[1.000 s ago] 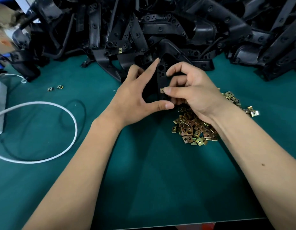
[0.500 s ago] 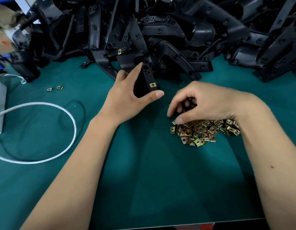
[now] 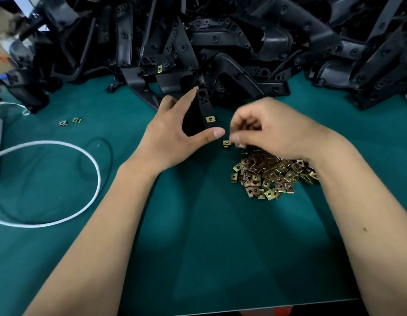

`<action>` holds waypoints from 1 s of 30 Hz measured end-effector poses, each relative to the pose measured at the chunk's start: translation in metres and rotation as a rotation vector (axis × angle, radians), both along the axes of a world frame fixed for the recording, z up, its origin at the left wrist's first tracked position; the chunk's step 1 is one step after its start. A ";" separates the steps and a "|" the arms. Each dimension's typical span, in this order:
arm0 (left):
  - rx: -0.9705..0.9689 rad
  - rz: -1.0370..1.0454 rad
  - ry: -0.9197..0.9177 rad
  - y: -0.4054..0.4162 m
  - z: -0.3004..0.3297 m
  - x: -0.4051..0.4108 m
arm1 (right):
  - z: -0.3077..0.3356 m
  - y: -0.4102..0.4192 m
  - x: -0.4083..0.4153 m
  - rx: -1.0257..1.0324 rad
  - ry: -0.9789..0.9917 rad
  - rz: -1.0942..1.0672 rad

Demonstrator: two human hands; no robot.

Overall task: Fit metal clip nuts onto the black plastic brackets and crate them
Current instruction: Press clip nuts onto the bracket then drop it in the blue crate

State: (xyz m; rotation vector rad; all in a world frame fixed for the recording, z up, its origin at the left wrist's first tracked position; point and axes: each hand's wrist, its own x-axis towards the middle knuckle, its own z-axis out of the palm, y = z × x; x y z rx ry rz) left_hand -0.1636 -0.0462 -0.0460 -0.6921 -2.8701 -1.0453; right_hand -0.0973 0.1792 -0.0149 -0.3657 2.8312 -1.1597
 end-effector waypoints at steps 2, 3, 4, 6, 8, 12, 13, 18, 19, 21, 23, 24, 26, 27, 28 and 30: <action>0.012 -0.011 -0.005 -0.001 0.001 0.001 | -0.003 -0.001 -0.003 -0.266 0.059 -0.169; 0.015 -0.017 -0.005 -0.001 0.001 0.001 | -0.004 -0.002 -0.003 -0.399 0.076 -0.232; 0.018 -0.022 -0.004 0.000 0.002 0.002 | -0.005 -0.002 -0.003 -0.503 0.081 -0.271; 0.028 -0.034 -0.004 0.000 0.003 0.003 | -0.008 -0.004 -0.004 -0.601 0.069 -0.295; 0.032 -0.047 -0.004 0.000 0.004 0.003 | -0.010 -0.005 -0.005 -0.629 0.045 -0.300; 0.030 -0.062 0.002 0.000 0.005 0.004 | -0.015 -0.006 -0.006 -0.577 0.035 -0.275; 0.032 -0.063 0.005 -0.001 0.005 0.004 | -0.016 -0.006 -0.006 -0.555 0.028 -0.270; 0.037 -0.080 0.007 -0.001 0.005 0.004 | -0.017 -0.006 -0.007 -0.507 0.002 -0.289; 0.039 -0.087 0.008 -0.001 0.005 0.004 | -0.017 -0.006 -0.006 -0.514 0.000 -0.296; 0.046 -0.106 0.012 0.000 0.006 0.005 | -0.015 -0.008 -0.006 -0.563 -0.005 -0.310; 0.053 -0.130 0.017 0.000 0.007 0.006 | -0.014 -0.010 -0.004 -0.664 -0.031 -0.305; 0.055 -0.142 0.022 0.000 0.007 0.006 | -0.013 -0.011 -0.004 -0.718 -0.052 -0.298; 0.062 -0.165 0.038 0.001 0.008 0.007 | -0.012 -0.014 -0.003 -0.757 -0.064 -0.294; 0.066 -0.175 0.048 0.001 0.009 0.007 | -0.012 -0.015 -0.003 -0.750 -0.052 -0.300; 0.071 -0.180 0.059 0.001 0.009 0.007 | -0.012 -0.016 -0.003 -0.746 -0.040 -0.306; 0.074 -0.183 0.073 0.001 0.010 0.008 | -0.013 -0.019 -0.004 -0.763 -0.025 -0.326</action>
